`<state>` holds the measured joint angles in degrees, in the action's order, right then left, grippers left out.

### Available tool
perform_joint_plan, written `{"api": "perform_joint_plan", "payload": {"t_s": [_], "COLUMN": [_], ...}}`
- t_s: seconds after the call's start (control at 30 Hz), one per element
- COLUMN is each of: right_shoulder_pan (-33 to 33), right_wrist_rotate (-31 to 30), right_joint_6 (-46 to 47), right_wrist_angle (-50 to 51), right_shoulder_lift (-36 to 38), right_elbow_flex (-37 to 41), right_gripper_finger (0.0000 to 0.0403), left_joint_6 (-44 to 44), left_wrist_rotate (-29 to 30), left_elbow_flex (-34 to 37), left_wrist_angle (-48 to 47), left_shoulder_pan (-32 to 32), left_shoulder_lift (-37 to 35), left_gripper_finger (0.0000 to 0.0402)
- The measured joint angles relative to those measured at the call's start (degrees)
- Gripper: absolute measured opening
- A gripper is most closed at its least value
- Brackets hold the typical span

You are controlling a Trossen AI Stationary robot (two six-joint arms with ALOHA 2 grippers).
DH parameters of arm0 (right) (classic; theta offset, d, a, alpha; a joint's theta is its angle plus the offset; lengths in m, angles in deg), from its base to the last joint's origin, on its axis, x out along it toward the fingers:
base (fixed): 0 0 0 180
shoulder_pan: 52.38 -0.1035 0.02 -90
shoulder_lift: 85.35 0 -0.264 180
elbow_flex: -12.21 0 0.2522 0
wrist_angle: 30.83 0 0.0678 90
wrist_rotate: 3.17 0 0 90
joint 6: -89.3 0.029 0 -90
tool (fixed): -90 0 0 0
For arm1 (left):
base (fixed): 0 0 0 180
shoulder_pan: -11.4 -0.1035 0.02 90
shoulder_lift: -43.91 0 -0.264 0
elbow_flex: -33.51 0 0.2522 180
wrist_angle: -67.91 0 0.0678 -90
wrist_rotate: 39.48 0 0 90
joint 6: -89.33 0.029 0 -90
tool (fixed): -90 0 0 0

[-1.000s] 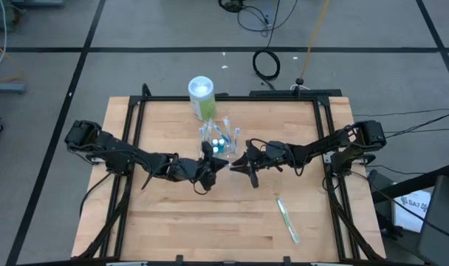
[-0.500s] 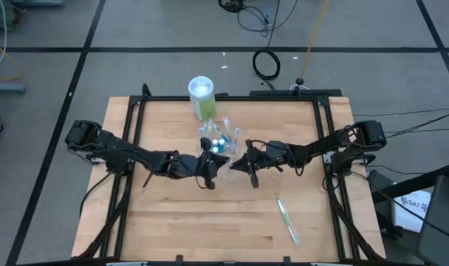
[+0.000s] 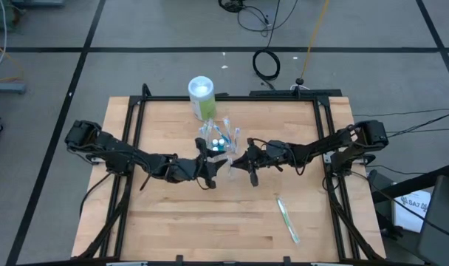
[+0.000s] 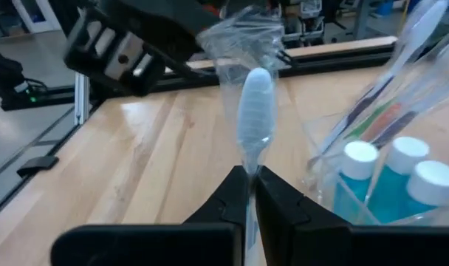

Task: Pick & Place toothbrushing station
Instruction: Put the blue toothbrush into the left side of the transparent organizer

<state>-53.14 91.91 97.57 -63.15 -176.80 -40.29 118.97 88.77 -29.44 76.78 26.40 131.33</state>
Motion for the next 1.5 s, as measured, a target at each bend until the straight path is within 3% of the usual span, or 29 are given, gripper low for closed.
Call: {"api": "perform_joint_plan", "payload": {"t_s": [0.1, 0.17, 0.37, 0.53, 0.6, 0.7, 0.77, 1.2, 1.5], "right_shoulder_pan": [0.00, -0.15, -2.15, -5.27, -6.43, -7.96, -8.48, -8.43, -8.26], "right_wrist_rotate": [-1.57, -3.62, -3.85, -3.80, -4.12, -8.08, -10.86, -11.48, -13.92], "right_joint_6": [-1.15, -2.07, -3.32, -7.44, -9.11, -10.72, -11.68, -12.93, -12.66], "right_wrist_angle": [2.53, 5.30, 7.92, 7.14, 6.42, 4.21, 4.30, -4.94, -4.40], "right_shoulder_lift": [2.22, 3.87, 8.45, 11.19, 11.40, 11.47, 11.47, 6.53, 6.40], "right_elbow_flex": [0.00, 0.00, 0.00, 0.00, 0.00, 0.00, 0.00, -0.02, -0.02], "right_gripper_finger": [0.0006, 0.0006, 0.0006, 0.0006, 0.0006, 0.0006, 0.0006, 0.0007, 0.0014], "left_joint_6": [-2.15, -3.83, -11.96, -19.83, -23.11, -26.41, -27.63, -21.46, -19.16], "left_wrist_rotate": [3.39, 1.05, -16.69, -22.66, -28.38, -37.88, -40.67, -39.80, -39.49], "left_elbow_flex": [0.00, 0.00, 0.00, 0.00, 0.00, 0.00, 0.00, -0.04, -0.04], "left_wrist_angle": [-0.87, -1.92, -3.73, -2.75, -2.79, -1.57, -0.54, 8.53, 6.78], "left_shoulder_pan": [0.92, 1.18, -1.29, -5.41, -7.30, -9.51, -9.99, -9.79, -10.03], "left_shoulder_lift": [-0.14, -0.17, -0.17, -0.20, -0.22, -0.22, -0.22, 4.68, 4.72], "left_gripper_finger": [0.0161, 0.0171, 0.0188, 0.0189, 0.0189, 0.0189, 0.0189, 0.0186, 0.0095]}}
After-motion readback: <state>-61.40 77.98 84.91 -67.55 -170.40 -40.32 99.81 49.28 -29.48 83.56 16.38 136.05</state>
